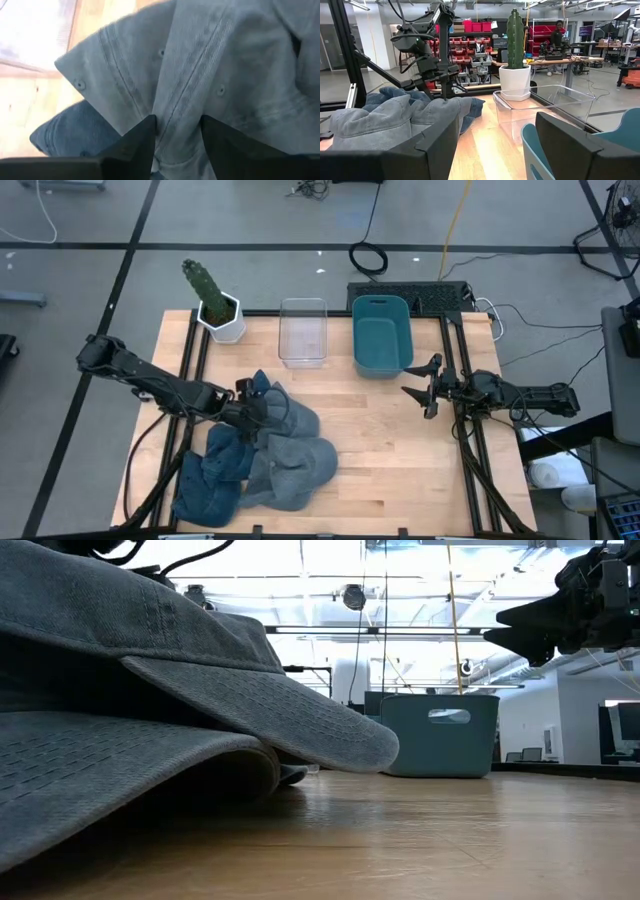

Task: Pick & Place hat
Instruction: Put the top gray cap into the blue bin

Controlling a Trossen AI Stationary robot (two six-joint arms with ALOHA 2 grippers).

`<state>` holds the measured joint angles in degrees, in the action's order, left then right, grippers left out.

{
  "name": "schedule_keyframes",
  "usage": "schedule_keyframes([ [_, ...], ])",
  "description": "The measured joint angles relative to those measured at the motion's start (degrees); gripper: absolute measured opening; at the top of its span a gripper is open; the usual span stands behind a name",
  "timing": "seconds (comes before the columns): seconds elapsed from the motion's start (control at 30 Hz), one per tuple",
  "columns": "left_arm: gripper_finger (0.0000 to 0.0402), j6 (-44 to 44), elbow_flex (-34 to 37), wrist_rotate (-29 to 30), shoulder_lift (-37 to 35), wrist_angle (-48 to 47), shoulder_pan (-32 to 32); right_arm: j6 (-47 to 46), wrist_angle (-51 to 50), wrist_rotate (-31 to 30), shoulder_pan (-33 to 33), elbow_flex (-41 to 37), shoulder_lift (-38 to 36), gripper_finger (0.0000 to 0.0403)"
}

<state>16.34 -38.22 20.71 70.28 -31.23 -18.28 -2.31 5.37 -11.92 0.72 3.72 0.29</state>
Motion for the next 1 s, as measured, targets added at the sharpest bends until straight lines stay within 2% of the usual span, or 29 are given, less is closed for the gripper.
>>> schedule_keyframes([
  [0.3, 0.0119, -1.21, 0.0, 0.33, -0.04, 0.2, 0.0, -0.01, 0.02, 0.01, 0.0, 0.01, -0.01, 0.0251],
  [0.47, 0.0054, -1.61, -1.21, 0.33, -0.57, -0.3, 0.0, 0.0, 0.0, 0.01, 0.0, -0.01, 0.01, 0.0251],
  [0.57, 0.0013, -5.21, -2.82, 0.33, -1.57, -0.28, 0.0, 0.01, 0.02, 0.0, 0.01, -0.01, -0.01, 0.0251],
  [0.7, 0.0023, -8.7, -5.87, 0.97, -3.01, -1.36, 0.0, -0.01, 0.0, 0.0, 0.0, -0.01, 0.01, 0.0251],
  [1.0, 0.0013, -17.6, -18.41, 8.08, -3.63, -13.26, 0.0, -0.01, 0.02, 0.0, 0.0, -0.01, -0.01, 0.0251],
])
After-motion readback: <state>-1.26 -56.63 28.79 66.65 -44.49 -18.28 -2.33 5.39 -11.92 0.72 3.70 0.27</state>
